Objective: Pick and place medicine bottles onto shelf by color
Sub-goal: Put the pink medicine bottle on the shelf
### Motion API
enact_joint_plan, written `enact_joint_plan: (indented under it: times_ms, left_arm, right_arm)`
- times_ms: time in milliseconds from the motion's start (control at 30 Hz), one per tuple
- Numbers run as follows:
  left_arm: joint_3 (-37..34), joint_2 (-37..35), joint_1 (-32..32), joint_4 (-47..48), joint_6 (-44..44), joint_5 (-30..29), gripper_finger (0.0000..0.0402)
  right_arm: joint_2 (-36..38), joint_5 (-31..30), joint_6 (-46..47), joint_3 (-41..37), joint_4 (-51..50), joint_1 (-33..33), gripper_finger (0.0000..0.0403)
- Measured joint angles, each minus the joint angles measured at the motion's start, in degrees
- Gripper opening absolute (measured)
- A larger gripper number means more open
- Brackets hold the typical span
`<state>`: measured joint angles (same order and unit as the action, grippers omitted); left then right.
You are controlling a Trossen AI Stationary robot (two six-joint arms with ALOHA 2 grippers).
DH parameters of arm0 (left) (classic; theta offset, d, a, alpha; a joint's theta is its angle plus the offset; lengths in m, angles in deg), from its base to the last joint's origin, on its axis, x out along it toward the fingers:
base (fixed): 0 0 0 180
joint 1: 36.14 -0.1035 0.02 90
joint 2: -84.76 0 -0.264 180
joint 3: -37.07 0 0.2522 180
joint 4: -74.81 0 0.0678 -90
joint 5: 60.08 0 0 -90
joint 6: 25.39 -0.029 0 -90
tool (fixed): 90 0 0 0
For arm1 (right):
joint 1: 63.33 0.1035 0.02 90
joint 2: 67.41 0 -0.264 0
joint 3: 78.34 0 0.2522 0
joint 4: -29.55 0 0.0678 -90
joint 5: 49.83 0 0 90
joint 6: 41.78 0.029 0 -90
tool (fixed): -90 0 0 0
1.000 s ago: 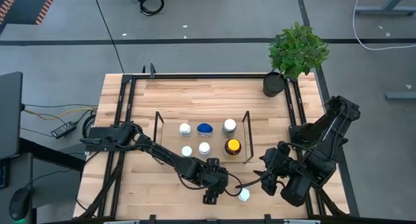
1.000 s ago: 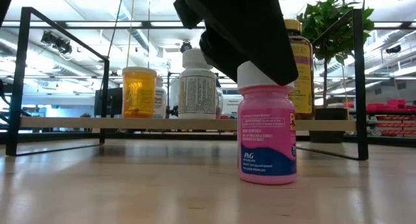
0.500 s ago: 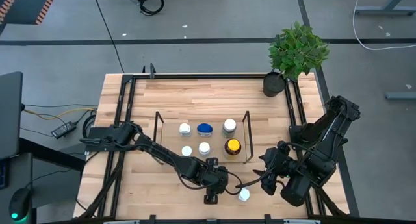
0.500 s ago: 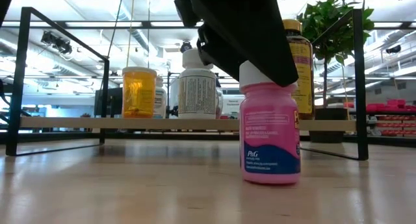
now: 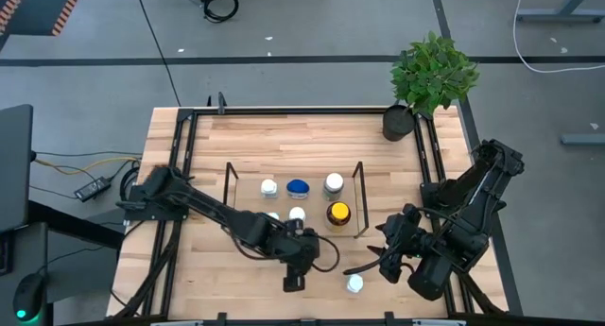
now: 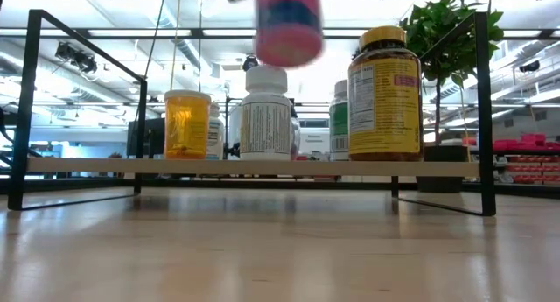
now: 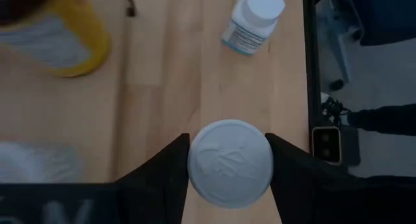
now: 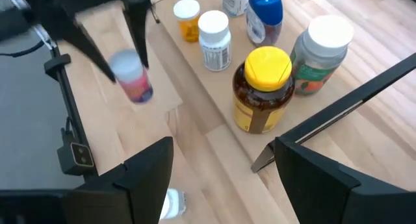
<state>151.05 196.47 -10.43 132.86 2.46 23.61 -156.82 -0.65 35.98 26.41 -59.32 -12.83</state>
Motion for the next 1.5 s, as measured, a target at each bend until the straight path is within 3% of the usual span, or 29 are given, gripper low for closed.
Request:
enact_joint_plan:
  times_ms: [300,467,633,800,933,1067,1300,1500]
  left_arm:
    - [0.0,-6.8,1.7,17.7,-4.5,-4.3,0.0192]
    - [0.0,-9.0,2.9,24.9,-7.7,-5.4,0.0176]
    - [-3.6,-13.6,4.0,21.7,-8.0,-5.7,0.0177]
    - [-14.8,-21.8,4.8,15.3,-4.4,-5.3,0.0187]
    - [-22.0,-28.8,3.9,15.8,-2.1,-3.2,0.0177]
    - [-23.6,-33.3,1.6,17.1,-2.7,-2.7,0.018]
    - [-23.7,-33.1,-5.1,17.2,-9.8,-3.0,0.0186]
    - [-23.8,-29.9,-7.0,17.3,-14.5,-0.9,0.0181]
  right_arm:
    - [0.0,-2.4,-1.3,0.0,0.0,-0.2,0.0272]
    - [0.0,-3.1,-1.5,0.0,0.0,-0.3,0.0272]
    - [0.0,-3.1,-1.4,0.0,0.0,-0.3,0.0272]
    - [0.0,-3.1,-1.3,0.0,0.0,-0.2,0.0272]
    - [0.0,-3.1,-1.3,0.0,0.0,-0.3,0.0272]
    - [0.0,-3.3,-1.9,0.0,0.0,-0.3,0.0272]
    - [0.0,-3.7,-2.3,0.0,0.0,-1.4,0.0272]
    - [0.0,-3.7,-1.8,0.0,0.1,-1.4,0.0272]
